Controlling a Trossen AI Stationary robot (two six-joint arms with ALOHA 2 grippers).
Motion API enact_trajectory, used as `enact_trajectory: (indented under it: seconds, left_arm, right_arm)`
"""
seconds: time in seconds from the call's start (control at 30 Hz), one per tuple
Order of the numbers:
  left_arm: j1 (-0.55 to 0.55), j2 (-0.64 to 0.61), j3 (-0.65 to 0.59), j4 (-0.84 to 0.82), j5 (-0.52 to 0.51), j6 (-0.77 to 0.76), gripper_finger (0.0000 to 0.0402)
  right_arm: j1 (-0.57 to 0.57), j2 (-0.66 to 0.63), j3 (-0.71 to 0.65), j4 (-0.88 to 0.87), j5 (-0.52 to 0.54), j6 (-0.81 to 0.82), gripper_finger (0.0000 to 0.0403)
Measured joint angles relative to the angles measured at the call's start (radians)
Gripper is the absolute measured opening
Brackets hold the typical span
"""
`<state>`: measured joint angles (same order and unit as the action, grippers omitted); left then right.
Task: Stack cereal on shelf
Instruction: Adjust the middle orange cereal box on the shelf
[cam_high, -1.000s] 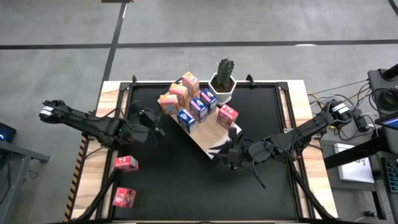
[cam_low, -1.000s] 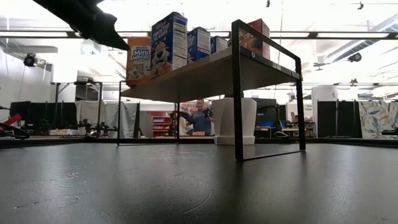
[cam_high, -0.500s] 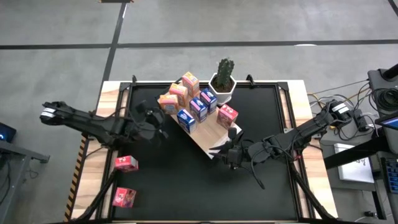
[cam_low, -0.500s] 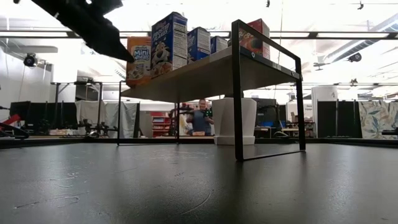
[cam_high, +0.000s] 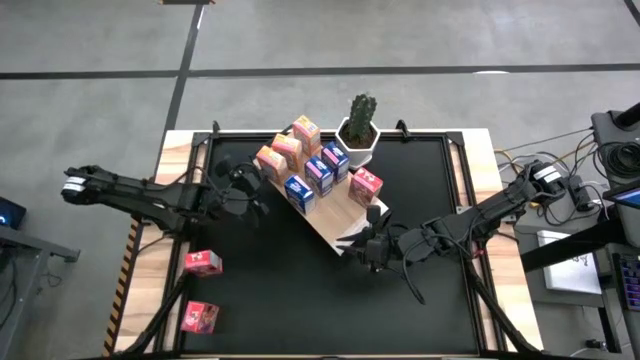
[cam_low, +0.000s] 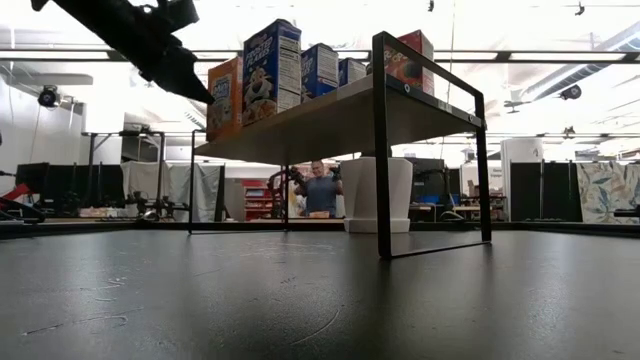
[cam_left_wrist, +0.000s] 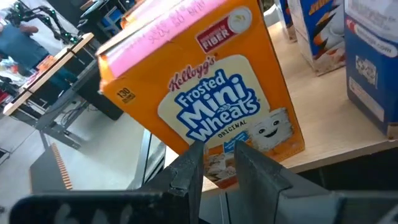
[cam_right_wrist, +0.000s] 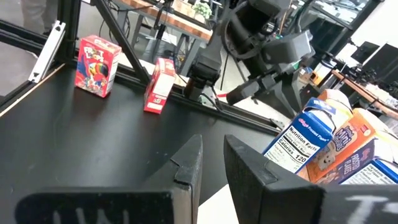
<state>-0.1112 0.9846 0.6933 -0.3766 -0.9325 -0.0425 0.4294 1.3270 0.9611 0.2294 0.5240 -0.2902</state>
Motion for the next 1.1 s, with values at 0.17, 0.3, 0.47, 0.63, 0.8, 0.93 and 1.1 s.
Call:
enact_trajectory:
  seconds: [0.17,0.3,0.47,0.63,0.8,0.93,1.1]
  left_arm:
    - [-0.030,-0.024,0.025,0.000,0.132,0.023,0.0074]
    - [-0.064,-0.025,0.069,0.000,0.238,0.062,0.0074]
    - [-0.087,-0.020,0.135,0.008,0.256,0.156,0.0074]
    - [-0.070,-0.020,0.215,0.043,0.227,0.343,0.0074]
    - [0.023,-0.020,0.330,0.039,0.237,0.510,0.0074]
    - [0.173,-0.021,0.389,0.001,0.432,0.547,0.0074]
    - [0.379,-0.018,0.404,-0.044,0.663,0.521,0.0069]
  right_arm:
    - [0.000,0.000,0.000,-0.047,0.000,-0.007,0.0057]
    - [0.000,0.000,0.000,-0.077,0.000,-0.012,0.0057]
    - [0.000,-0.001,0.000,-0.092,-0.004,-0.031,0.0057]
    - [0.000,-0.011,0.000,-0.096,-0.004,-0.044,0.0057]
    - [0.000,-0.025,0.000,-0.101,-0.004,-0.045,0.0057]
    - [0.000,-0.029,0.000,-0.106,-0.004,-0.046,0.0057]
    - [0.000,-0.029,0.000,-0.120,-0.004,-0.050,0.0057]
